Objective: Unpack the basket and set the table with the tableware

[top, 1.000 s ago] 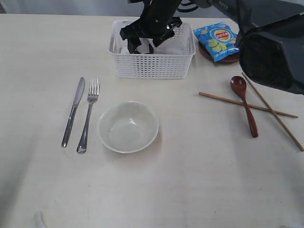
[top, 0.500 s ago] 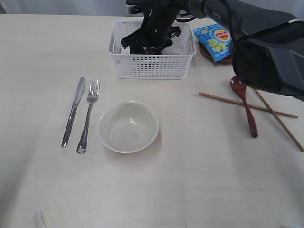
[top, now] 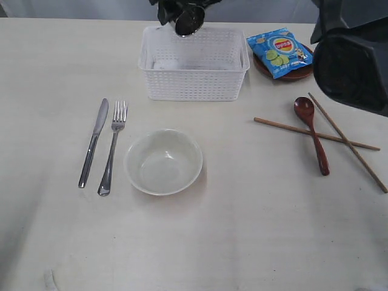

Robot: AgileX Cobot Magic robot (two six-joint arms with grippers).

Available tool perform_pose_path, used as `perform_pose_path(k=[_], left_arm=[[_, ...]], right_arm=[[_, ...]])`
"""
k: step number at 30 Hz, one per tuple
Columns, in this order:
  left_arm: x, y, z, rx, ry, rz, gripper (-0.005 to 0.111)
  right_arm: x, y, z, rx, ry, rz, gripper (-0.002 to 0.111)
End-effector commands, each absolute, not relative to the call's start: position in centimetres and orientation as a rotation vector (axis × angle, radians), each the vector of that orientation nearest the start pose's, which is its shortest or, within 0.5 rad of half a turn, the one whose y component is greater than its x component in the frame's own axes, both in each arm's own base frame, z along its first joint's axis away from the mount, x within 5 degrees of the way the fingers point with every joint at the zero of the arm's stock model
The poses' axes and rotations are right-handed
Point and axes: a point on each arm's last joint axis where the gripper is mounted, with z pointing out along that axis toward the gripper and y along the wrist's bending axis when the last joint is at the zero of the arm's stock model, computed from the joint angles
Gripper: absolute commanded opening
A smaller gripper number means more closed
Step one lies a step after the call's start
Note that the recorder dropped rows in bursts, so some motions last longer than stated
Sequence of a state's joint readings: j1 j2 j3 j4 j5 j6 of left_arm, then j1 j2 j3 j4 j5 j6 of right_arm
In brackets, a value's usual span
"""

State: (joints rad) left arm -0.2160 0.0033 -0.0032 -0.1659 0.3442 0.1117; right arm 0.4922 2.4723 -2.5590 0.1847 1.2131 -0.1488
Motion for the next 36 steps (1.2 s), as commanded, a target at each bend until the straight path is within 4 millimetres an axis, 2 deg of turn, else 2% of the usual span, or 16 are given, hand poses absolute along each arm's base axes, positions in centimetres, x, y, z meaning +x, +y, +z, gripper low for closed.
perform_pose_path(k=[1,5,10,15,23,29,33,36], left_arm=[[5.1,-1.7,18.3,0.203,1.817,-0.236,0.000],[5.1,-1.7,18.3,0.203,1.817,-0.236,0.000],[5.1,-1.7,18.3,0.203,1.817,-0.236,0.000],[5.1,-1.7,18.3,0.203,1.817,-0.236,0.000],[5.1,-1.7,18.3,0.203,1.817,-0.236,0.000],[5.1,-1.7,18.3,0.203,1.817,-0.236,0.000],[5.1,-1.7,18.3,0.203,1.817,-0.236,0.000],[5.1,-1.7,18.3,0.203,1.817,-0.236,0.000]], right_arm=[[45.8,24.8,30.1,-0.778,2.421,0.322,0.000],[45.1,24.1,32.0,-0.751,2.403,0.324,0.000],[43.6,23.4,32.3,-0.761,2.466,0.316,0.000],[40.4,21.8,31.6,-0.783,2.591,0.298,0.000],[35.6,19.2,32.0,-0.816,2.679,0.259,0.000],[34.0,18.4,29.1,-0.840,2.793,0.238,0.000],[32.9,17.8,25.7,-0.854,2.900,0.216,0.000],[32.6,17.6,23.0,-0.824,2.885,0.212,0.000]])
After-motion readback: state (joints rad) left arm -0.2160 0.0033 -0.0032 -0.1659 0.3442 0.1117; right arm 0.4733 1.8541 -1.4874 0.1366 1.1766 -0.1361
